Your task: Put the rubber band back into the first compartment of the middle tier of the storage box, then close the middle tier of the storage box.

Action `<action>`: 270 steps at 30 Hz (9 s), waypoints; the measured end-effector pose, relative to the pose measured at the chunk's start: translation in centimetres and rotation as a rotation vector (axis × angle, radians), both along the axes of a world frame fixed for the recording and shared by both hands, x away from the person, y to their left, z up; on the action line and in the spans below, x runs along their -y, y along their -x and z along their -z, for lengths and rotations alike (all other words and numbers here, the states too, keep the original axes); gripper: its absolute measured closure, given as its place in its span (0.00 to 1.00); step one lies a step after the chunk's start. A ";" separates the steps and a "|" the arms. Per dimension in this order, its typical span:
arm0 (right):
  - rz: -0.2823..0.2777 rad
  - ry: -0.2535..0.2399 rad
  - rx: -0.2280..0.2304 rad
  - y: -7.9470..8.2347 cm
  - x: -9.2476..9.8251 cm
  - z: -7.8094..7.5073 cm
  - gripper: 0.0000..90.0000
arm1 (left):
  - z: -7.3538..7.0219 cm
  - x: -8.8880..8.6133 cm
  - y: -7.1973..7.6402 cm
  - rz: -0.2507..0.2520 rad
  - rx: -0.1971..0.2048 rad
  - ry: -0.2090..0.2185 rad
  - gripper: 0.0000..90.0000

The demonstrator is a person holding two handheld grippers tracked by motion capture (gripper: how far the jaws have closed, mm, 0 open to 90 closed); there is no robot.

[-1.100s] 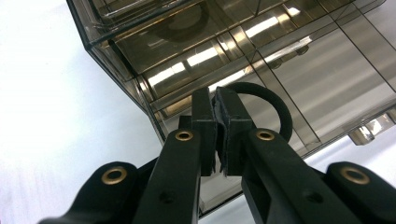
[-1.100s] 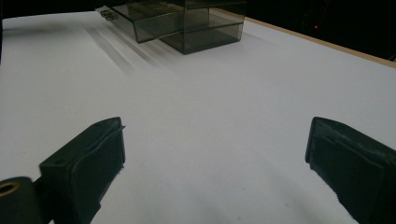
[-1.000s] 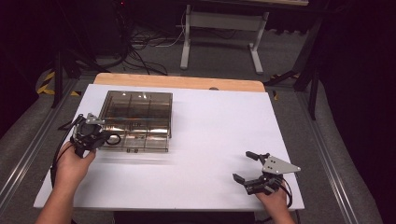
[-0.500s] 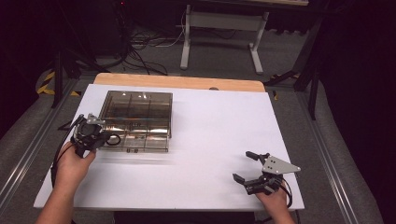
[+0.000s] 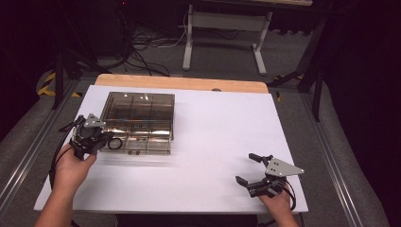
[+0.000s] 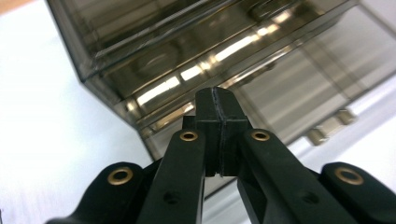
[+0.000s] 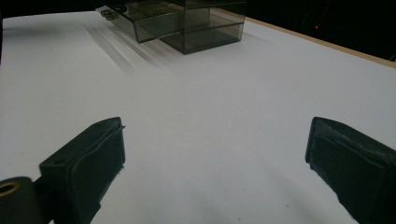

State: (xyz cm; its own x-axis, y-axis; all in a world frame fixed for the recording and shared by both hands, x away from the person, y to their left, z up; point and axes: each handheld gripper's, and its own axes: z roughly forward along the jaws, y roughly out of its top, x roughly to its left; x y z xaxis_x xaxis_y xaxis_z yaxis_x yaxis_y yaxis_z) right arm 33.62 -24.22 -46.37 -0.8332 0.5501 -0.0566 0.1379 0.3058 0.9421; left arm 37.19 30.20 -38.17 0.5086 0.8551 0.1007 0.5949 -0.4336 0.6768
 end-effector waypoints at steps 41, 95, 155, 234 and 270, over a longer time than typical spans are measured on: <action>0.002 -0.003 -0.003 0.0 0.0 0.0 0.06 | 1.0 2.9 0.6 0.341 -0.201 -0.172 0.99; -0.005 -0.001 -0.005 0.0 -0.1 0.0 0.06 | 3.1 3.0 -0.9 0.330 -0.227 -0.161 0.99; 0.004 0.003 -0.008 0.0 -0.2 0.1 0.06 | 4.0 3.3 -3.6 0.106 -0.047 -0.077 0.99; 0.009 0.001 -0.010 -0.1 -0.1 0.1 0.06 | 1.4 3.3 2.1 0.321 0.127 0.293 0.00; 0.005 0.002 -0.008 -0.1 -0.1 0.1 0.06 | 8.3 -1.8 5.6 0.257 0.246 0.400 0.00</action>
State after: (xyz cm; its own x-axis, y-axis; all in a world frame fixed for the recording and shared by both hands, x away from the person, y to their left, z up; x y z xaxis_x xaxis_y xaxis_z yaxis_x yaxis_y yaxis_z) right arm 33.68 -24.08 -46.46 -0.8306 0.5545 -0.0508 0.1470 0.3065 0.9405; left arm 31.60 32.03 -46.42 0.7094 0.7018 -0.0647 0.3061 -0.2242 0.9252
